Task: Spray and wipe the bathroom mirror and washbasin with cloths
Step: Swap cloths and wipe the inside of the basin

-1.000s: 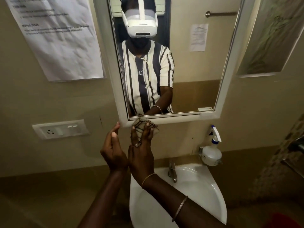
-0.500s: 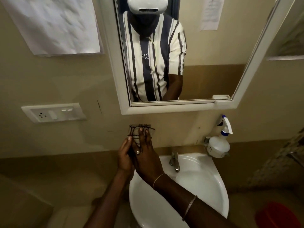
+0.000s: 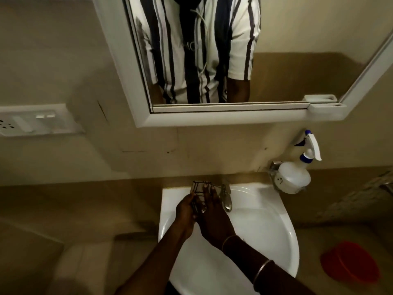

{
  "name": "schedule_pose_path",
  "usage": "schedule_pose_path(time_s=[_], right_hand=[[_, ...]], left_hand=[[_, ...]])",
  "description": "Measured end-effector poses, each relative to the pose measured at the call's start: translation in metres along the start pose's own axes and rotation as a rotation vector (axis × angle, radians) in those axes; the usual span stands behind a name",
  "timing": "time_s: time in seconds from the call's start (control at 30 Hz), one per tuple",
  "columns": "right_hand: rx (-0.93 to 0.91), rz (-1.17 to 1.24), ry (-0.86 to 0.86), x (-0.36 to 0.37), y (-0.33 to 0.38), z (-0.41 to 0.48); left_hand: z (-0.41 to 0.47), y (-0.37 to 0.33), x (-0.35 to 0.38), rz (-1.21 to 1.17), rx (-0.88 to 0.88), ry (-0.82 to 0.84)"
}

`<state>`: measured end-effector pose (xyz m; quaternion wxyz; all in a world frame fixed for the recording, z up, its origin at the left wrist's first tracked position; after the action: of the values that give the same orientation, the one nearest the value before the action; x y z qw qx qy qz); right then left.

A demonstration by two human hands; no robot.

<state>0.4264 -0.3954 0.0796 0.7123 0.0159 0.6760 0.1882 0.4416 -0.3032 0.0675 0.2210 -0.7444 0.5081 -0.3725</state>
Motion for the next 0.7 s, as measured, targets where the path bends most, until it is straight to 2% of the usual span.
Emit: schedule_pose_path(time_s=[0.23, 0.43, 0.6, 0.7], right_hand=[[0.050, 0.026, 0.013, 0.038, -0.024, 0.022], [0.094, 0.105, 0.063, 0.051, -0.032, 0.024], [-0.001, 0.166, -0.034, 0.029, -0.018, 0.018], [-0.111, 0.051, -0.157, -0.012, 0.002, 0.012]], left_hand=[[0.047, 0.014, 0.003, -0.026, -0.054, -0.016], [0.067, 0.023, 0.001, 0.081, -0.081, -0.044], [0.040, 0.007, -0.002, 0.036, -0.012, -0.084], [0.012, -0.005, 0.003, -0.082, 0.049, -0.030]])
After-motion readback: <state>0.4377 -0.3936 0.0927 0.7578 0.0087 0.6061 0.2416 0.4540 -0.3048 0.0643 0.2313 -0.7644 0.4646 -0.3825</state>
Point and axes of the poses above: each hand's wrist, its own z-axis towards the middle knuckle, its own x-axis out of the palm, y = z × x, the point moved 8 cm from there along z, towards the middle knuckle
